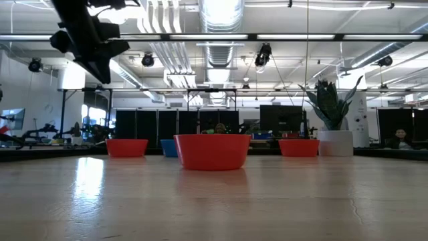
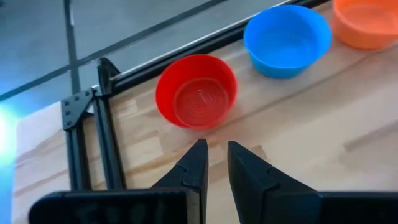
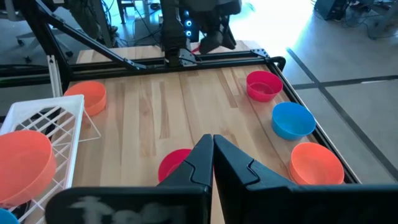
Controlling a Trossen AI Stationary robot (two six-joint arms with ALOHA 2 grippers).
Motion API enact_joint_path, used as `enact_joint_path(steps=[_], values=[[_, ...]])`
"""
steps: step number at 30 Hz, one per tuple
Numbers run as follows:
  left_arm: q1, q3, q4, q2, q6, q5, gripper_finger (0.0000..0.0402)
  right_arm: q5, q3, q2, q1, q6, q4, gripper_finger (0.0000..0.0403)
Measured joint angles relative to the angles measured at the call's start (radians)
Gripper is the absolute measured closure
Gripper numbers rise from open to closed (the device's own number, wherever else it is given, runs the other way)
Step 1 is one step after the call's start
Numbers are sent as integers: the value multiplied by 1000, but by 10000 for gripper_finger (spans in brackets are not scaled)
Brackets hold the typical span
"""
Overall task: Pick & Place Mini bowls
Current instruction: Put the top left red bowl on the shelf
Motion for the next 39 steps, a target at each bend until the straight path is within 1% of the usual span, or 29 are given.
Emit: enact_joint_path(steps=[6, 12, 14, 22, 24, 26, 30, 34, 39], values=[[87, 0, 34, 65, 50, 27, 346, 1, 0, 0, 0, -2, 1, 394], [171, 0, 104, 142, 113, 102, 346, 1, 0, 0, 0, -3, 1, 394], [195, 0, 130, 168, 164, 119, 346, 1, 0, 0, 0, -3, 1, 394], [263, 0, 194, 240, 467, 267, 346, 0, 0, 0, 0, -1, 0, 394], [272, 0, 198, 253, 549, 288, 346, 0, 0, 0, 0, -1, 0, 394], [280, 0, 198, 265, 632, 294, 346, 0, 0, 0, 0, -3, 0, 394], [287, 0, 198, 278, 859, 317, 346, 0, 0, 0, 0, -2, 0, 394], [287, -4, 206, 289, 1023, 321, 346, 0, 0, 0, 0, 0, 0, 394], [289, -71, 278, 288, 1208, 312, 346, 0, 0, 0, 0, 0, 0, 394]])
